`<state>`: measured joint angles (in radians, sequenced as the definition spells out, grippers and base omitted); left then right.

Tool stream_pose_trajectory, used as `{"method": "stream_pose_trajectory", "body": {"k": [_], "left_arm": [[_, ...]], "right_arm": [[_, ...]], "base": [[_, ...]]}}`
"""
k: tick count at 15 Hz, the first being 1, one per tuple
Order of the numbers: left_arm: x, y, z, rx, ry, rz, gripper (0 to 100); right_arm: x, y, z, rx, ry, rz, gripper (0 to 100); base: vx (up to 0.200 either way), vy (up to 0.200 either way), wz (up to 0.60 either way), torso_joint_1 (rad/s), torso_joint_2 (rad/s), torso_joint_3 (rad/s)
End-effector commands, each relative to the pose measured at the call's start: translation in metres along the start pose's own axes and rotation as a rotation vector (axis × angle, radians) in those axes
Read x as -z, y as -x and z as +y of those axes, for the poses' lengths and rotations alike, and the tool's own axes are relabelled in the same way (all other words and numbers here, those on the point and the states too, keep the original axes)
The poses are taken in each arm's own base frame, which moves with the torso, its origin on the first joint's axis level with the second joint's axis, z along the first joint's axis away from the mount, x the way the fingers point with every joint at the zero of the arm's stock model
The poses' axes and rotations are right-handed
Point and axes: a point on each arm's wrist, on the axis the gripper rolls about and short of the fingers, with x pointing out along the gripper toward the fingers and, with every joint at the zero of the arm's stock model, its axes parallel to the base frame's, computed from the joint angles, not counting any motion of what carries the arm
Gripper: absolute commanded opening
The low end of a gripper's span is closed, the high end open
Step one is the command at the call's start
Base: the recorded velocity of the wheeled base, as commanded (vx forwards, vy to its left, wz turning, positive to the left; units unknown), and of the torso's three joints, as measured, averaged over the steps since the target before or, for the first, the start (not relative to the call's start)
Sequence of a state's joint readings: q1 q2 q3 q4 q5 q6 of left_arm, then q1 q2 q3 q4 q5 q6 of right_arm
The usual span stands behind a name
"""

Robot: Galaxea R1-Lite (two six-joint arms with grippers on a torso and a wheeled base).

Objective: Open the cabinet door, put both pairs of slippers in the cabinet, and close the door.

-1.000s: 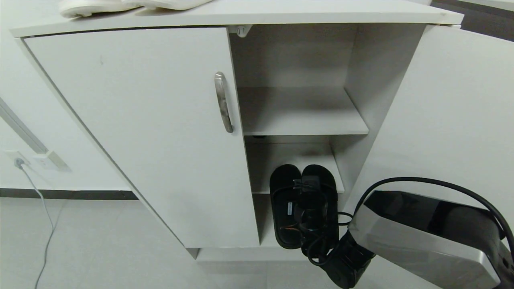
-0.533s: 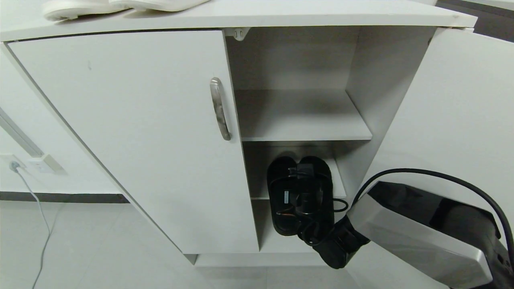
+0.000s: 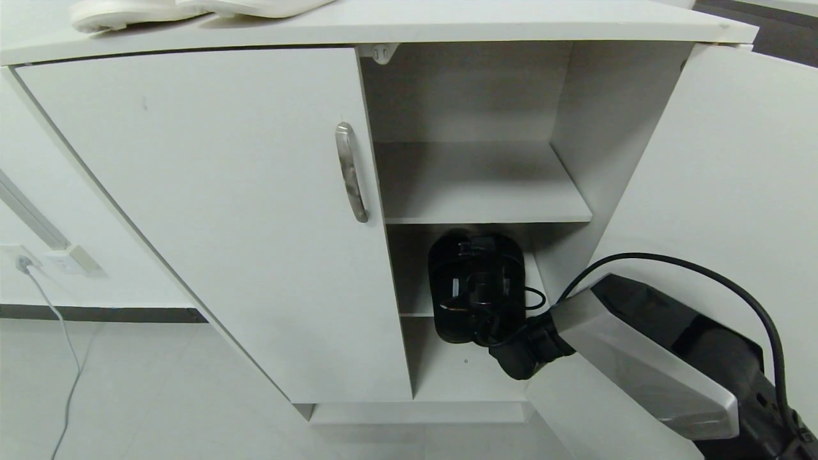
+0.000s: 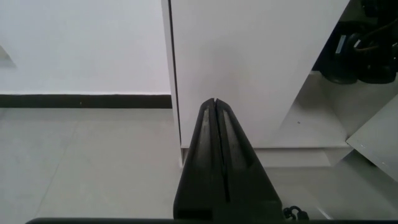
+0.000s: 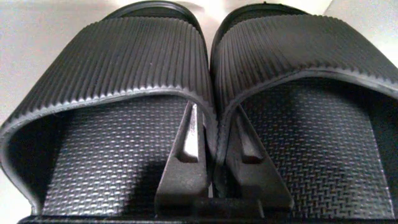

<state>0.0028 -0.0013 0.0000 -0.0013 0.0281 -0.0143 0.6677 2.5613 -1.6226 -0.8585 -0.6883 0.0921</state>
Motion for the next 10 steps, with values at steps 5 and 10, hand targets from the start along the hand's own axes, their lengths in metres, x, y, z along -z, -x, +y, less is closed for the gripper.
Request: {"method": "stream_pose_trajectory", "body": {"k": [5,10], "left_arm": [[0.0,0.0,0.0,-0.001,0.001,0.001,0],[0.0,0.0,0.0,-0.003,0.001,0.001,0]], "right_arm": [[-0.01,-0.023,-0.003,0.027,-0.034,-0.018,0],[-0.003,-0.031,-0.001,0.031,-0.027,-0.005,0]], "base": [[0.0,0.0,0.0,0.0,0.0,0.0],[0.0,0.0,0.0,0.0,0.0,0.0]]}}
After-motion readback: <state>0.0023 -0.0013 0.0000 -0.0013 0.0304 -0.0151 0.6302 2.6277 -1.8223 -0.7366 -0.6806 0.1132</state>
